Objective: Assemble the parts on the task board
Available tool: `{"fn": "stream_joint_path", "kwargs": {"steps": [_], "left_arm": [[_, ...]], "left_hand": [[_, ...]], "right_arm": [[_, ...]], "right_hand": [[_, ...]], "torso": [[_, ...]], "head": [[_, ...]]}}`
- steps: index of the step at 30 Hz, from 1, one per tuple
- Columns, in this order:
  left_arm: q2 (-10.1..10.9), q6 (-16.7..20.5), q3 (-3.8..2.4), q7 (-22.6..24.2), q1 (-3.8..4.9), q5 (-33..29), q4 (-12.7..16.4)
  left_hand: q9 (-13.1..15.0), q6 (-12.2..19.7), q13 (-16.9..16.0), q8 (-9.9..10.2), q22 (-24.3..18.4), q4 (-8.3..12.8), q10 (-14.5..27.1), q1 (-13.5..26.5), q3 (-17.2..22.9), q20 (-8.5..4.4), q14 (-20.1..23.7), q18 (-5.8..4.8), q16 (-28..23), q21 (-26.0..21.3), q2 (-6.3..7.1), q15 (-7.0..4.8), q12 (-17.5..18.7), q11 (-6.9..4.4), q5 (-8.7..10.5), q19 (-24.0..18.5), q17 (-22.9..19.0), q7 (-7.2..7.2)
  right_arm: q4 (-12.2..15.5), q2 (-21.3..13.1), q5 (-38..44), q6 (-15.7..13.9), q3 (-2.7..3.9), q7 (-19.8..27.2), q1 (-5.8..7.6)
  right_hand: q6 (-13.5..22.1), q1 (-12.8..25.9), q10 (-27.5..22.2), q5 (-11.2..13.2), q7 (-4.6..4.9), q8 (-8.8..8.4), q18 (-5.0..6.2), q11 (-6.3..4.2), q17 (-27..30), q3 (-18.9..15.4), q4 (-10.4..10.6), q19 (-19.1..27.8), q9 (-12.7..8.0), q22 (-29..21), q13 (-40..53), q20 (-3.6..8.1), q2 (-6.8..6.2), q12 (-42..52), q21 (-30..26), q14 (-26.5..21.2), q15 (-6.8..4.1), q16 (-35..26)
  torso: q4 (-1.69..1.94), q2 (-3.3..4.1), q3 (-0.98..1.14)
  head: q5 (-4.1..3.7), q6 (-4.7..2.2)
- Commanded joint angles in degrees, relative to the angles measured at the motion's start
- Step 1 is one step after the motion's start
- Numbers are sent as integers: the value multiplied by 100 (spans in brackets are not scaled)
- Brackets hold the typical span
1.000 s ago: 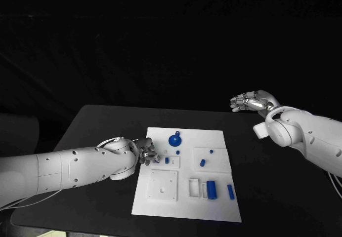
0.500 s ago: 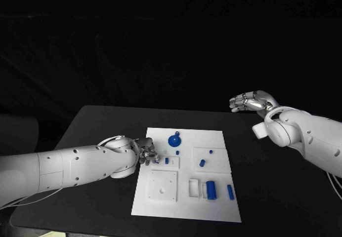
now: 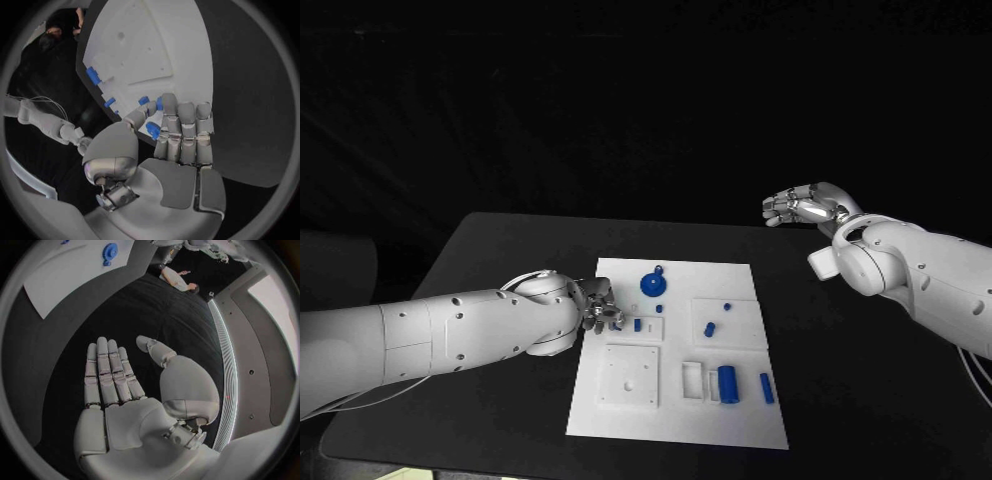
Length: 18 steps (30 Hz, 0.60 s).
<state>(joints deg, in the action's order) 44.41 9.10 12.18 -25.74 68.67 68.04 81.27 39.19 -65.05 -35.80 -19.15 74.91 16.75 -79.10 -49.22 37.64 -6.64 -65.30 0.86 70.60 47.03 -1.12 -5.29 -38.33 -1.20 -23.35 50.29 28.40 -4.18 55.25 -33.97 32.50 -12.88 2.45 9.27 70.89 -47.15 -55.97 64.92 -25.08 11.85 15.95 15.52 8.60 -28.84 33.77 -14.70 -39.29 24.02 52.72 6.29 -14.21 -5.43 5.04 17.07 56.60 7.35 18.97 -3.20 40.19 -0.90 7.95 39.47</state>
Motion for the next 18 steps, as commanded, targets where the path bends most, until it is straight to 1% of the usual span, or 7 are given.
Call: {"fn": "stream_joint_path", "kwargs": {"steps": [1,3,12,14,18], "left_arm": [[-67,-372,27,26,-23,-42,20],[-74,-389,25,22,-6,-42,3],[-79,-402,16,27,79,-43,0],[-87,-426,16,31,99,-44,-3],[-110,-565,15,33,112,-100,-10]], "left_hand": [[-8,-312,-12,-32,132,13,-260,-75,28,-487,-52,0,31,29,-33,-78,-19,-320,-25,-4,11,271],[-7,-313,-17,-33,132,14,-261,-79,29,-488,-54,1,35,32,-33,-78,-22,-323,-31,-4,14,273],[-3,-315,-28,-35,133,12,-261,-83,28,-489,-57,3,45,41,-34,-80,-30,-328,-40,-2,20,275],[-3,-315,-29,-35,133,12,-260,-83,28,-489,-57,3,46,42,-35,-80,-31,-329,-40,-1,21,276],[-2,-314,-32,-35,133,12,-259,-85,28,-490,-57,4,48,45,-35,-80,-32,-330,-39,0,22,276]], "right_arm": [[-1,6,37,90,2,35,-3],[-2,8,38,90,2,35,-4],[-9,18,39,95,2,34,-5],[-11,23,39,95,2,34,-5],[-11,29,39,98,2,33,-6]], "right_hand": [[50,-38,44,-19,-1,21,-52,-12,-4,-23,-8,35,-9,6,-6,-12,-18,-22,-27,-34,19,-32],[50,-39,44,-19,-1,22,-52,-12,-4,-22,-8,35,-9,6,-6,-12,-18,-22,-27,-34,20,-32],[51,-42,45,-19,-1,23,-52,-12,-4,-21,-9,36,-11,7,-7,-12,-17,-23,-27,-35,20,-33],[51,-43,45,-18,-1,23,-52,-12,-4,-21,-9,36,-11,7,-8,-12,-17,-24,-27,-35,20,-33],[52,-43,45,-18,0,23,-52,-12,-4,-21,-9,36,-12,7,-8,-12,-16,-25,-28,-35,20,-33]], "torso": [[-2,1,0],[-5,1,0],[4,-3,1],[3,-4,2],[-3,-3,3]], "head": [[1,0],[3,-3],[-3,-6],[0,-6],[4,-12]]}}
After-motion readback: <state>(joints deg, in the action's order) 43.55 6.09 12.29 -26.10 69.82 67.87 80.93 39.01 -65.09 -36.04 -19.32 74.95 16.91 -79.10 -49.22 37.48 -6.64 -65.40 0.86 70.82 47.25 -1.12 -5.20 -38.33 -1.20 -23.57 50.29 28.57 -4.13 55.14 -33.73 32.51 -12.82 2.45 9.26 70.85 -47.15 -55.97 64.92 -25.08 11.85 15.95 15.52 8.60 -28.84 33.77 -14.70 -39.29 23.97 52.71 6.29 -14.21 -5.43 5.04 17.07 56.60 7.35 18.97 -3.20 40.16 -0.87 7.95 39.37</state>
